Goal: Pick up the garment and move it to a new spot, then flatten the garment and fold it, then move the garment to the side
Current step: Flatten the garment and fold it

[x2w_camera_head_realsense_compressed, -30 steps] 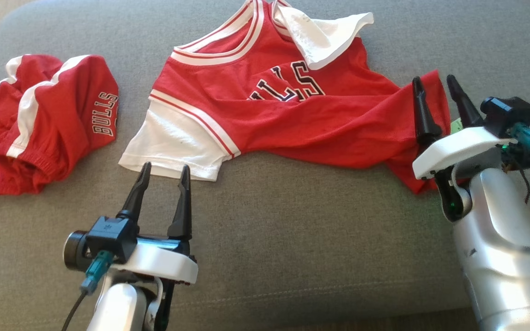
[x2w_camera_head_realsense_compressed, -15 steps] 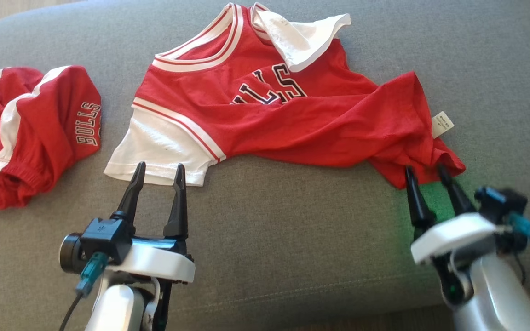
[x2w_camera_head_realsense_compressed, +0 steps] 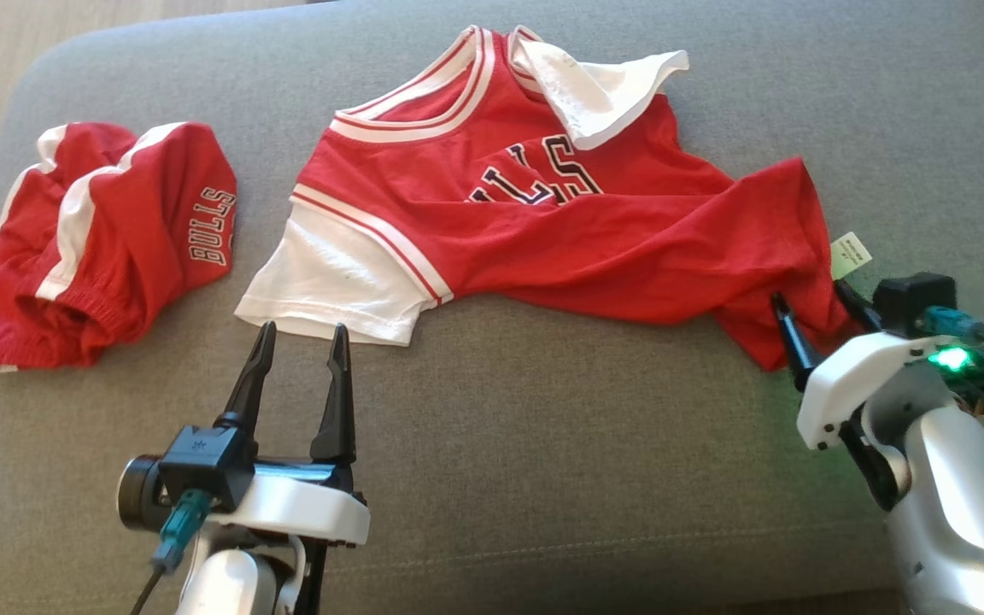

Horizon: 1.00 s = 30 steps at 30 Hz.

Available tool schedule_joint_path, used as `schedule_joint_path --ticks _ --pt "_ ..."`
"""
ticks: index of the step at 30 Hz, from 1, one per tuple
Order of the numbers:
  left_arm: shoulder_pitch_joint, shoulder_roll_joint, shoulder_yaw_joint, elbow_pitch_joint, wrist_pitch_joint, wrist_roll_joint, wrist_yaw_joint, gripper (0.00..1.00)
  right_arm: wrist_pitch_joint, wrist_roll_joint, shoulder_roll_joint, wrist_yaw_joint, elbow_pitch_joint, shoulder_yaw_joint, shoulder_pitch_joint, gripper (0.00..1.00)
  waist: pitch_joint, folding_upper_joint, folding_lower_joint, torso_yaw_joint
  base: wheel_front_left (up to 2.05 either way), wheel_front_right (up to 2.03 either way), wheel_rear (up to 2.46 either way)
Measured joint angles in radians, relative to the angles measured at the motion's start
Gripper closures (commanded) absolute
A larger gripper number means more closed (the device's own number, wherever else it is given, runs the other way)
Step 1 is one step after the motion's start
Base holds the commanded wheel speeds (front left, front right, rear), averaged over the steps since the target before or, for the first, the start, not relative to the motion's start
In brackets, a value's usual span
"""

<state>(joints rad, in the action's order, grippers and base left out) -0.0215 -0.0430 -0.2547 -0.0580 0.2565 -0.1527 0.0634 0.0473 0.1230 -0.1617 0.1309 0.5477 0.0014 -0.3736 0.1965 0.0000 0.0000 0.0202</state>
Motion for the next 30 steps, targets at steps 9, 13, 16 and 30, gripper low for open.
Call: schedule_joint_path --ticks 9,13,16,30 --pt "0.001 0.000 0.000 0.002 0.000 0.000 0.000 0.00 -0.023 0.009 -0.022 0.000 0.057 0.064 -0.037 0.00 0.001 0.0000 0.0000 0.008 0.00 0.00 0.00" --pt "0.002 0.000 -0.003 0.002 0.000 0.001 0.000 0.00 -0.031 -0.004 -0.035 0.000 0.084 0.040 -0.051 0.00 -0.005 0.0000 0.0000 0.016 0.00 0.00 0.00" --pt "0.013 0.000 -0.002 0.004 0.000 0.004 0.000 0.00 -0.030 -0.012 -0.035 0.000 0.064 0.019 -0.062 0.00 -0.007 0.0000 0.0000 0.017 0.00 0.00 0.00" --pt "0.039 0.000 -0.019 0.001 0.000 0.005 -0.001 0.00 0.050 0.048 -0.034 0.000 0.110 0.083 -0.091 0.01 -0.010 0.0000 0.0000 0.025 0.00 0.00 0.00"
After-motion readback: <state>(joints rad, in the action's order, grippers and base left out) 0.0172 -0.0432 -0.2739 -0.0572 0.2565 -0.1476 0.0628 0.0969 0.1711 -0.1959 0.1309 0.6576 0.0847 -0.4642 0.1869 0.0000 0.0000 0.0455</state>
